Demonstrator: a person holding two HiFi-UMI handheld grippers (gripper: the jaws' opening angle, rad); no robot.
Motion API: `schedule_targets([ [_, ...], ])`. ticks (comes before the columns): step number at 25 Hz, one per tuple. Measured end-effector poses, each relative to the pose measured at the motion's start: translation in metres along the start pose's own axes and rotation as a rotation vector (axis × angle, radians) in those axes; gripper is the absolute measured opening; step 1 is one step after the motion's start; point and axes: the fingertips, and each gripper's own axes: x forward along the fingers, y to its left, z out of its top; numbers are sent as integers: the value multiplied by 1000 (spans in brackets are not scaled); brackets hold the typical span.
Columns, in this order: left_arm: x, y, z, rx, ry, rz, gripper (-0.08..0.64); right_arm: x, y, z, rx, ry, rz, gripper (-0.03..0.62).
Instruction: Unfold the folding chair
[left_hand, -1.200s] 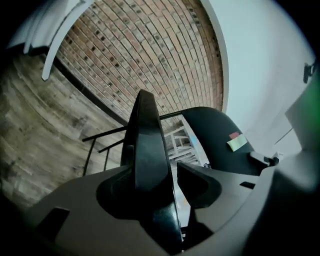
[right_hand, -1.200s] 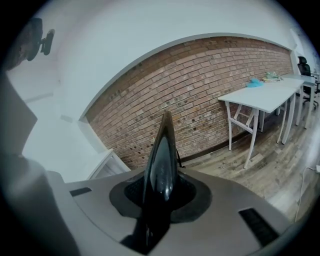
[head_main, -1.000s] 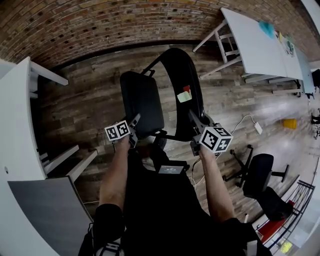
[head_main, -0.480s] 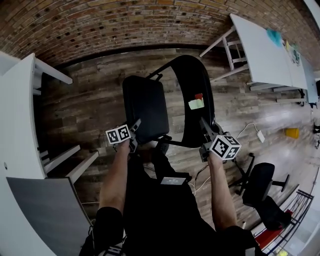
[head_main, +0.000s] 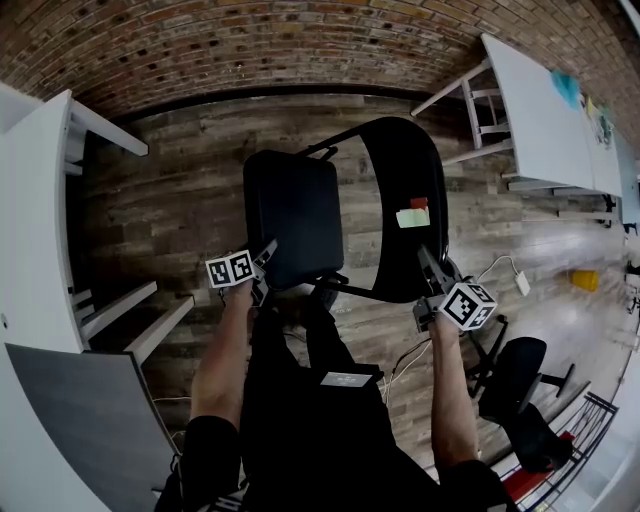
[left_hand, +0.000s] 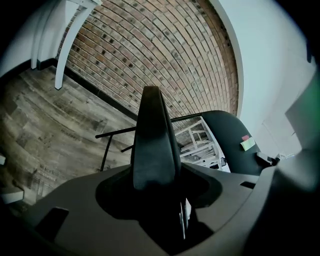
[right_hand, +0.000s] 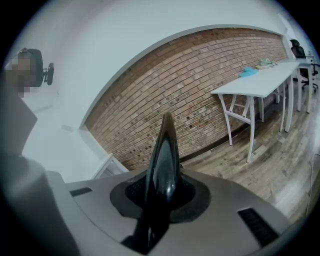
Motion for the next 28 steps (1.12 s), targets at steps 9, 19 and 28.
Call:
schedule_targets([
  [9, -2, 33, -5, -11, 15, 3, 243, 1, -26, -7, 55, -9, 41, 69],
  [19, 2, 52, 7, 1, 6, 4, 253, 17, -25, -2, 48, -30, 76, 69],
  [28, 6, 62, 5, -1, 3, 15, 261, 17, -47, -8, 64, -22, 52, 69],
])
